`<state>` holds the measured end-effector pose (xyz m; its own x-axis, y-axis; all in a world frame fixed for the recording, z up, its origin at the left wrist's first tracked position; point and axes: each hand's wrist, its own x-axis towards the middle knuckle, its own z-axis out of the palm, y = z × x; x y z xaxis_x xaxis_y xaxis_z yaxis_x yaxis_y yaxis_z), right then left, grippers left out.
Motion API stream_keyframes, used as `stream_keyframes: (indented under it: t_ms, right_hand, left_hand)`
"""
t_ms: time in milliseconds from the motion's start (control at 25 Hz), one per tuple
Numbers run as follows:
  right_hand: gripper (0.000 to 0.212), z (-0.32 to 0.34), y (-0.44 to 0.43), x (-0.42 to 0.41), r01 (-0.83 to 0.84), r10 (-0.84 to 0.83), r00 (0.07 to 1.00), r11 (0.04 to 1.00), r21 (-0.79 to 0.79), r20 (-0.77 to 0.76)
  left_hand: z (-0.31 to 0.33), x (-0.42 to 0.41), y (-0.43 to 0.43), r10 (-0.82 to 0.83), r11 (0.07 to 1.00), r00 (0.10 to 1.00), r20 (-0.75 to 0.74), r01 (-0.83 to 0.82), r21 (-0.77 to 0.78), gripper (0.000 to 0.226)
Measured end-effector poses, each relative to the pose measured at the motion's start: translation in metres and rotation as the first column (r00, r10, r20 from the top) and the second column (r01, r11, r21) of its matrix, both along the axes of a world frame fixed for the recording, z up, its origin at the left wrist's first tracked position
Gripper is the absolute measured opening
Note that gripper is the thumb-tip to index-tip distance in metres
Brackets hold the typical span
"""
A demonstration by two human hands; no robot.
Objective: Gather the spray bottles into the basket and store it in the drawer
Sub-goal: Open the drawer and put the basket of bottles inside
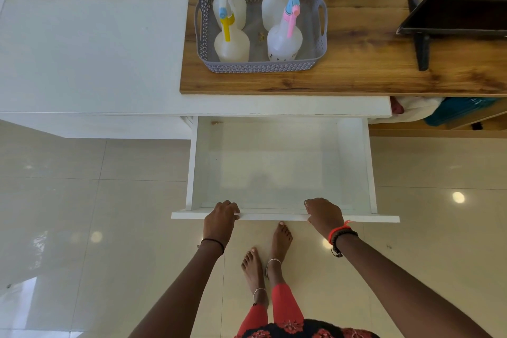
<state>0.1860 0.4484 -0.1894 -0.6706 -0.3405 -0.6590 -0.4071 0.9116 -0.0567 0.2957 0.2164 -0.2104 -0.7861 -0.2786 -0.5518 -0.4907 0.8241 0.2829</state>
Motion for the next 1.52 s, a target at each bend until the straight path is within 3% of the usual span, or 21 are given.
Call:
stream_keyframes:
  t_ms: [80,240,400,600,680,760,880,1120,1320,1520]
  right_hand:
    - [0.043,0.0,0.001,-0.001,0.027,-0.027,0.999,1.0,0.001,0.02]
    - [0.004,0.011,0.0,-0.019,0.153,-0.15,0.985,0.988,-0.032,0.091]
    - [0.011,0.026,0.002,-0.057,0.442,-0.427,0.897,0.879,-0.182,0.118]
    - [0.009,0.054,0.0,-0.125,0.706,-0.709,0.682,0.574,-0.414,0.18]
    - [0.007,0.066,-0.004,-0.155,0.804,-0.798,0.526,0.355,-0.477,0.293]
    - [0.017,0.079,-0.011,-0.184,0.852,-0.821,0.381,0.133,-0.506,0.426]
    - [0.027,0.094,-0.024,-0.232,0.836,-0.813,0.271,-0.066,-0.544,0.516]
    - [0.027,0.096,-0.056,-0.323,0.796,-0.844,0.263,-0.084,-0.599,0.468]
    - [0.029,0.086,-0.084,-0.381,0.801,-0.825,0.264,-0.101,-0.59,0.499]
    - [0.015,0.075,-0.107,-0.419,0.828,-0.833,0.328,0.026,-0.561,0.446]
  left_hand:
    - [0.0,0.0,-0.001,-0.02,1.0,1.0,0.001,0.02,0.005,0.019]
    - [0.007,-0.004,-0.007,-0.041,0.999,0.999,-0.033,0.042,0.028,0.023]
    - [0.025,-0.025,-0.031,0.039,0.998,0.986,-0.163,-0.03,0.055,0.023]
    - [0.053,-0.083,-0.082,0.35,0.932,0.888,-0.297,-0.298,0.207,0.019]
    - [0.061,-0.11,-0.104,0.459,0.884,0.81,-0.364,-0.379,0.273,0.02]
    - [0.07,-0.139,-0.126,0.548,0.835,0.732,-0.406,-0.451,0.315,0.021]
    - [0.081,-0.183,-0.153,0.674,0.739,0.609,-0.418,-0.55,0.389,0.023]
    - [0.096,-0.271,-0.192,0.719,0.693,0.546,-0.43,-0.599,0.4,0.029]
    - [0.09,-0.332,-0.205,0.753,0.656,0.577,-0.317,-0.622,0.427,0.033]
    - [0.079,-0.37,-0.212,0.75,0.655,0.6,-0.278,-0.62,0.432,0.029]
